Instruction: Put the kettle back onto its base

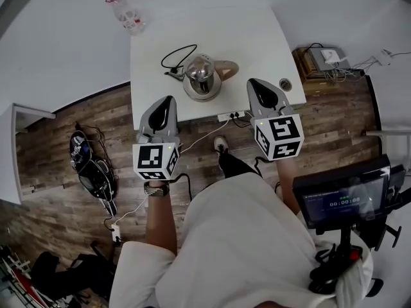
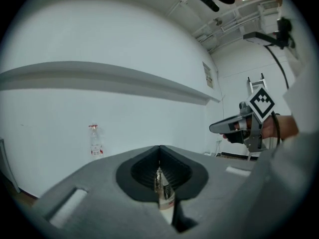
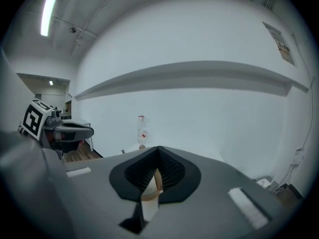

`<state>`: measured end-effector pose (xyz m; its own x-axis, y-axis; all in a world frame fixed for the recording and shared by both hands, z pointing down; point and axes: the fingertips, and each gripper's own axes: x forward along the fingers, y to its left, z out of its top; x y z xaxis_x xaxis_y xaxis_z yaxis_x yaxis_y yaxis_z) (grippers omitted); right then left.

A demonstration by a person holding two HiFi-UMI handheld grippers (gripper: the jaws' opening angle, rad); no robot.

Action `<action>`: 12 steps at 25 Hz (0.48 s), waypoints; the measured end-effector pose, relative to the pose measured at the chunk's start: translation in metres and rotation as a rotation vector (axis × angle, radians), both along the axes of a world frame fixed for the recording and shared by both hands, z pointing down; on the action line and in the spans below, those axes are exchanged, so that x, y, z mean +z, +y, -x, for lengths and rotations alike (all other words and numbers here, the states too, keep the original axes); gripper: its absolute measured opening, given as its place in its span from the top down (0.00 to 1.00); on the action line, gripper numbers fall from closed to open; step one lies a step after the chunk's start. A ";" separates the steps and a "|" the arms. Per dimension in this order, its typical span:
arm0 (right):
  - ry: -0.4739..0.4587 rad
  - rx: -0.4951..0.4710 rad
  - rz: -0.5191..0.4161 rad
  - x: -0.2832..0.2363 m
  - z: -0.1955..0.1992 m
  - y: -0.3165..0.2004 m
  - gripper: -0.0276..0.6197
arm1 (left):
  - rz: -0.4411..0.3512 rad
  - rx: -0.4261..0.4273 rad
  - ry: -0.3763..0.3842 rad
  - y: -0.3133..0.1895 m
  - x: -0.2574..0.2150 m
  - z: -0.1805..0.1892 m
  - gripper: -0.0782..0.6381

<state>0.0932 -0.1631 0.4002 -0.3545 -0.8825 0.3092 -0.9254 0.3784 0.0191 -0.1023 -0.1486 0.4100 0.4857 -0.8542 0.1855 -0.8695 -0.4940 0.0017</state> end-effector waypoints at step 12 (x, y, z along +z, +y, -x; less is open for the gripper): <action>0.010 -0.013 -0.214 -0.087 0.023 0.049 0.95 | -0.180 0.039 -0.011 0.044 -0.084 -0.006 0.88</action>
<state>0.0698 -0.1136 0.3137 -0.3641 -0.9237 0.1188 -0.9199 0.3767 0.1095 -0.0961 -0.1046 0.3263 0.5180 -0.8545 0.0371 -0.8490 -0.5190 -0.0993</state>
